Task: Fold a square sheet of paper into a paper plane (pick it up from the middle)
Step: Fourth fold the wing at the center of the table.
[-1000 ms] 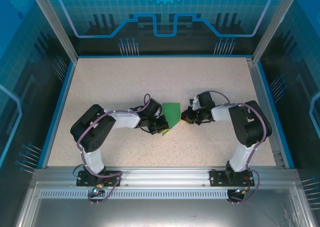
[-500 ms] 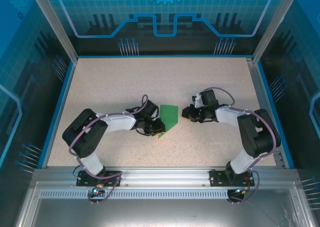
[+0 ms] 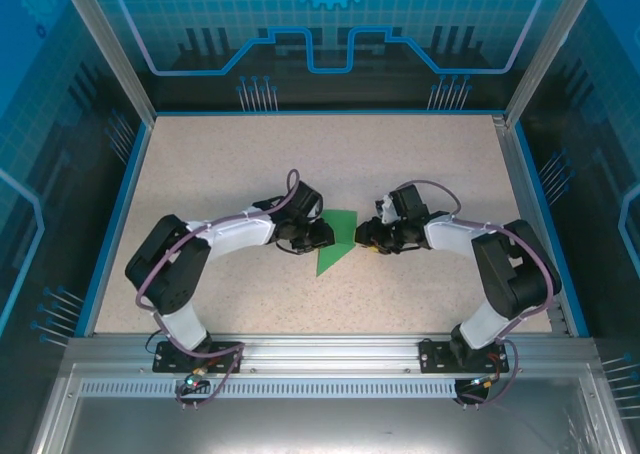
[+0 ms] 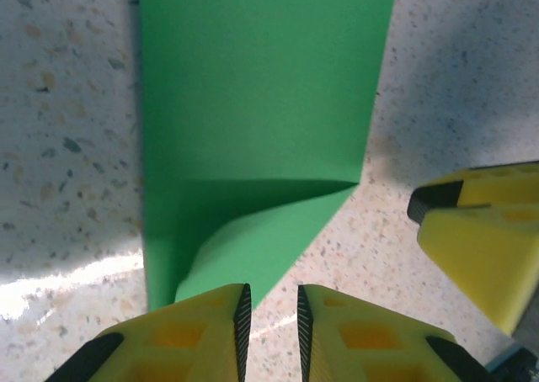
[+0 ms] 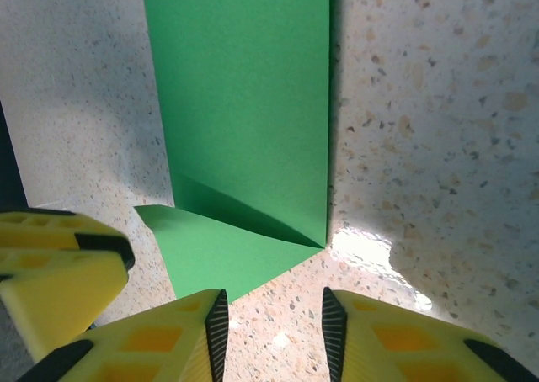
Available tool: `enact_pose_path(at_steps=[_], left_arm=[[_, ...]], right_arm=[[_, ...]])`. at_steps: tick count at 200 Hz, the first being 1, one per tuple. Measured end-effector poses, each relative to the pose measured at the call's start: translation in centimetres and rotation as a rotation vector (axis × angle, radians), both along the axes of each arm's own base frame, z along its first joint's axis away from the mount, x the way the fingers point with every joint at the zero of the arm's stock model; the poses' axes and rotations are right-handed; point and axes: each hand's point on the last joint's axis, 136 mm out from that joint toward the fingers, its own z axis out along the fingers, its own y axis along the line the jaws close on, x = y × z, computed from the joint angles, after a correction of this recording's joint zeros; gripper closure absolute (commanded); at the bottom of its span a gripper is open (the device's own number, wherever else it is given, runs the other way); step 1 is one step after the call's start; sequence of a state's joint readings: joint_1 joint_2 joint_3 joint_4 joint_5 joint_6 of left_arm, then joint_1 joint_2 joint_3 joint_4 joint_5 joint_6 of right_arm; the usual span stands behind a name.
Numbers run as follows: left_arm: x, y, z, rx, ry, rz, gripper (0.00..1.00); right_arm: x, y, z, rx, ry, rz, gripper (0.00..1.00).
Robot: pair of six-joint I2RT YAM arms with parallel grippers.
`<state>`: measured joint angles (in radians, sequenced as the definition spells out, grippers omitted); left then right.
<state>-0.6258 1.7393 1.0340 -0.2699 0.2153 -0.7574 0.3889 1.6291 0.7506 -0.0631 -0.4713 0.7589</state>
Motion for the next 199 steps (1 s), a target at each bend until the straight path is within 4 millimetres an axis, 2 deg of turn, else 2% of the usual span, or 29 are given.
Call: enact_pose_path(at_steps=[51,119,199], left_arm=[[1.0,1.0,-2.0,0.066,0.022,0.028,0.78],[1.0,2.0,-3.7,0.118,0.045,0.027,0.79],[1.0,2.1,-3.7,0.127,0.035,0.008,0.80]], right_arm=[[-0.4,0.7,-0.8,-0.011,0.030,0.014,0.60],[0.0,0.9,-1.8,-0.018,0.094,-0.037,0.62],[0.5,1.4,-1.9,0.010,0.128,-0.078,0.63]])
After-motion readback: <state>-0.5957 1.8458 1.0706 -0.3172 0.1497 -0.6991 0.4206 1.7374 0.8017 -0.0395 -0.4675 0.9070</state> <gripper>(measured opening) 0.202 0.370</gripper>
